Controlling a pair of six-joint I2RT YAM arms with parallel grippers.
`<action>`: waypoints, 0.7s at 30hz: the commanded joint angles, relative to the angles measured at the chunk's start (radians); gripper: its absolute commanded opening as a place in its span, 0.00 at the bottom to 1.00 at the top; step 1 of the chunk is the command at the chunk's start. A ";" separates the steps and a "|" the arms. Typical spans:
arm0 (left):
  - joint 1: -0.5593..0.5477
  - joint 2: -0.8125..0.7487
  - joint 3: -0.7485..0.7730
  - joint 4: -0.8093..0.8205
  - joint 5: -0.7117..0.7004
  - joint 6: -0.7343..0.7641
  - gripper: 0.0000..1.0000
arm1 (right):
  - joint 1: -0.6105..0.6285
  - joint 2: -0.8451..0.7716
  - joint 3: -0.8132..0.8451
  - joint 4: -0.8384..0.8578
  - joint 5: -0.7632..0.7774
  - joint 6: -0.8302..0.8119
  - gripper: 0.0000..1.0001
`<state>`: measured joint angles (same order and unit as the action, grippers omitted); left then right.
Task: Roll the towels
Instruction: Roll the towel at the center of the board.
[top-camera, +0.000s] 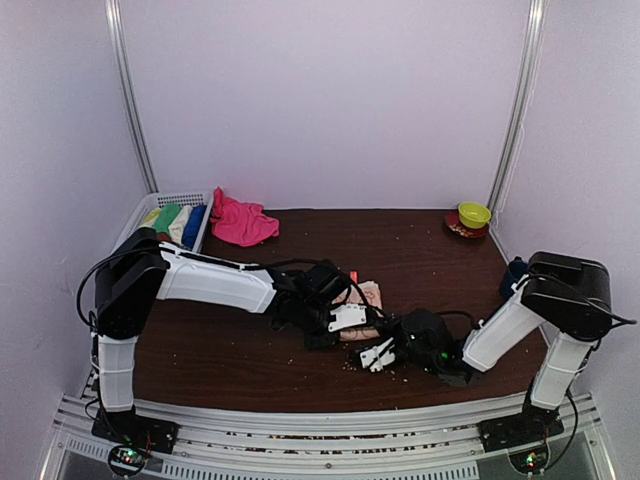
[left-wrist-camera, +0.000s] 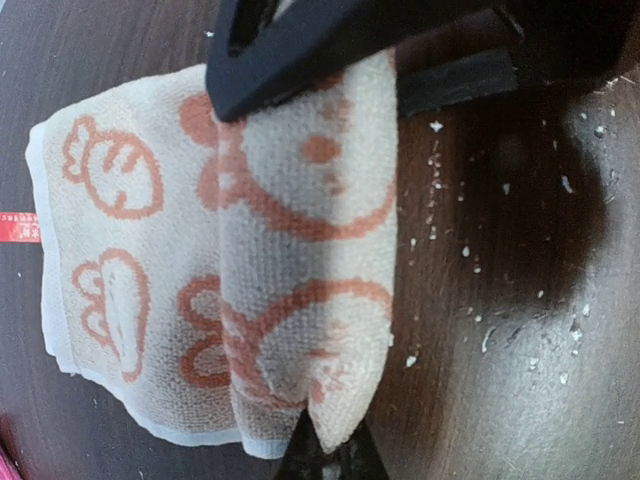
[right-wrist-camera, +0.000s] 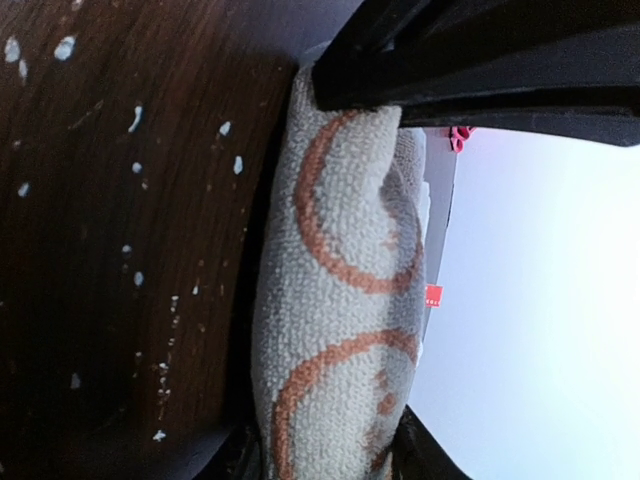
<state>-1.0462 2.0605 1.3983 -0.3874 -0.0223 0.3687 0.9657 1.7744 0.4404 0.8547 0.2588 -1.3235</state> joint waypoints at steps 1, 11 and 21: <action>0.000 0.010 -0.021 -0.053 0.042 0.007 0.00 | 0.008 0.018 0.024 -0.044 0.032 0.029 0.36; 0.004 -0.036 -0.049 -0.041 0.007 0.009 0.10 | 0.008 0.002 0.129 -0.305 0.020 0.138 0.00; 0.034 -0.246 -0.211 0.088 -0.091 -0.022 0.61 | -0.003 -0.034 0.209 -0.524 -0.076 0.235 0.00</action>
<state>-1.0271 1.9102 1.2396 -0.3683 -0.0586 0.3656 0.9691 1.7695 0.6098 0.4820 0.2424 -1.1603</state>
